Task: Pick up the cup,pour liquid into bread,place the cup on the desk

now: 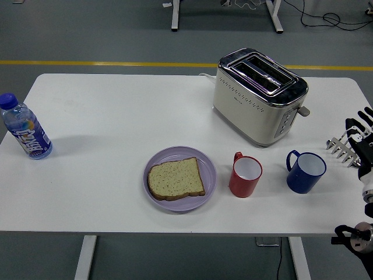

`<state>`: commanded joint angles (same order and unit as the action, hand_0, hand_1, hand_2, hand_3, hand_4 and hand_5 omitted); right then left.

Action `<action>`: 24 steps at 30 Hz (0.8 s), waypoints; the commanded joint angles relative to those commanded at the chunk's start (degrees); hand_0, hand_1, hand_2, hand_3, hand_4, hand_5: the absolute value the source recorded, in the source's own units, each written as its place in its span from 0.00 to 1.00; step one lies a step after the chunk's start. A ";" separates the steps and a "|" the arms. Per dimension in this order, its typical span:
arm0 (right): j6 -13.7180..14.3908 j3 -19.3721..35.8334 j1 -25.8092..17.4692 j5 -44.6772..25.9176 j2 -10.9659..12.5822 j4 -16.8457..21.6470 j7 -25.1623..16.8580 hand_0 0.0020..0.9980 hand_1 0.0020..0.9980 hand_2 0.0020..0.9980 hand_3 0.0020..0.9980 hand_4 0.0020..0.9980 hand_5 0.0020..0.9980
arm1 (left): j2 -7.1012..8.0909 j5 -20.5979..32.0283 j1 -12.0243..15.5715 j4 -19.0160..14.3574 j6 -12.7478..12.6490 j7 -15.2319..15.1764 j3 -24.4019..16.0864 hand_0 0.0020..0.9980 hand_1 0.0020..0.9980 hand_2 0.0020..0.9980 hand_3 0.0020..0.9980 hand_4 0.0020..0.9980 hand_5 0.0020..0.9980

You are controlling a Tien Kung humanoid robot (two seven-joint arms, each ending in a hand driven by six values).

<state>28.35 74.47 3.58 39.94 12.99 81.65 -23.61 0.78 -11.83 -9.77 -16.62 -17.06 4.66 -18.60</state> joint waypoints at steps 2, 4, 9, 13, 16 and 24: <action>0.09 0.17 -0.08 -0.22 -0.05 0.13 -0.19 0.73 0.65 0.70 0.70 0.79 0.14 | 0.03 -0.05 0.10 -0.01 0.02 -0.02 -0.03 0.68 0.69 0.70 0.55 0.25 1.00; 0.29 0.38 -0.10 -0.04 -0.10 0.25 -0.30 0.72 0.65 0.69 0.69 0.78 0.15 | 0.03 -0.39 0.11 -0.01 0.05 0.13 -0.21 0.68 0.69 0.70 0.55 0.25 1.00; 0.79 1.49 -0.63 0.72 -0.29 0.82 -0.76 0.71 0.64 0.69 0.69 0.78 0.15 | 0.10 -0.30 -0.05 0.02 0.08 0.12 -0.04 0.68 0.69 0.70 0.55 0.25 1.00; 1.83 2.00 -0.79 -0.69 -0.36 0.77 -2.01 0.71 0.64 0.69 0.69 0.78 0.15 | 0.24 0.83 -0.25 0.01 0.09 -0.38 0.64 0.68 0.69 0.70 0.55 0.25 1.00; 2.27 2.25 -0.40 -1.16 -0.46 0.68 -2.48 0.71 0.63 0.69 0.69 0.77 0.16 | 0.36 1.26 -0.47 -0.01 0.12 -0.58 0.91 0.68 0.69 0.70 0.55 0.25 1.00; 2.52 2.91 0.51 -0.82 -0.88 0.66 -2.71 0.71 0.63 0.68 0.68 0.77 0.16 | 0.70 1.43 -1.57 0.02 0.13 -0.65 1.30 0.68 0.69 0.70 0.55 0.25 1.00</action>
<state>30.88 77.39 4.09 39.11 12.11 82.31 -26.32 1.48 -10.39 -11.35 -16.60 -16.93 4.02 -17.30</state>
